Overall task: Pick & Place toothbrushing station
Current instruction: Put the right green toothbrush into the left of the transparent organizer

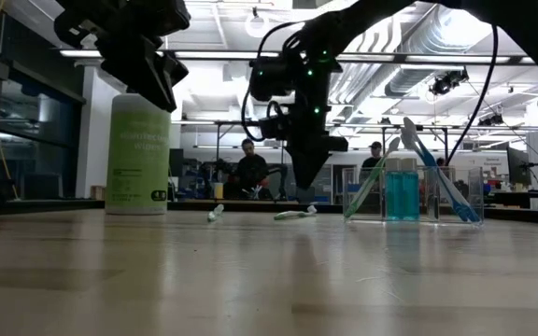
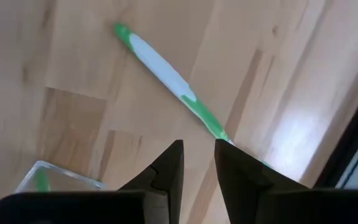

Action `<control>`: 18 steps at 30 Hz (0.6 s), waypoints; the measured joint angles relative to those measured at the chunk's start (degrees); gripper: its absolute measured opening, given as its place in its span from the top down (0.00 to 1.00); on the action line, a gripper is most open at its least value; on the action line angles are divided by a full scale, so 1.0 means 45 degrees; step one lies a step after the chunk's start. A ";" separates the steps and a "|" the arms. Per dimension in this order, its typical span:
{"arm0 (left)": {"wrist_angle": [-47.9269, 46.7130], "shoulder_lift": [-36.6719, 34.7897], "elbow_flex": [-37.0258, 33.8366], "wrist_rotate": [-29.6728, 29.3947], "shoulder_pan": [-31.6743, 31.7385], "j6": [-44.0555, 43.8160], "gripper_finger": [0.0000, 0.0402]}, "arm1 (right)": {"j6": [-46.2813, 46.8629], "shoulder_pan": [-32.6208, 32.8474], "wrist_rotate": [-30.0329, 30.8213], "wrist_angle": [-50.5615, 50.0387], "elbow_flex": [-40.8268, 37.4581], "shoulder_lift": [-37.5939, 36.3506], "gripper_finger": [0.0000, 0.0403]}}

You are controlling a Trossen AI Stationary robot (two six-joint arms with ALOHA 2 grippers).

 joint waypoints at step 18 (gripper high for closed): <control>-0.0029 0.0000 0.0000 0.1308 0.0000 0.1031 0.86 | -0.0806 -0.1306 -0.2351 0.0081 0.0000 -0.0040 0.79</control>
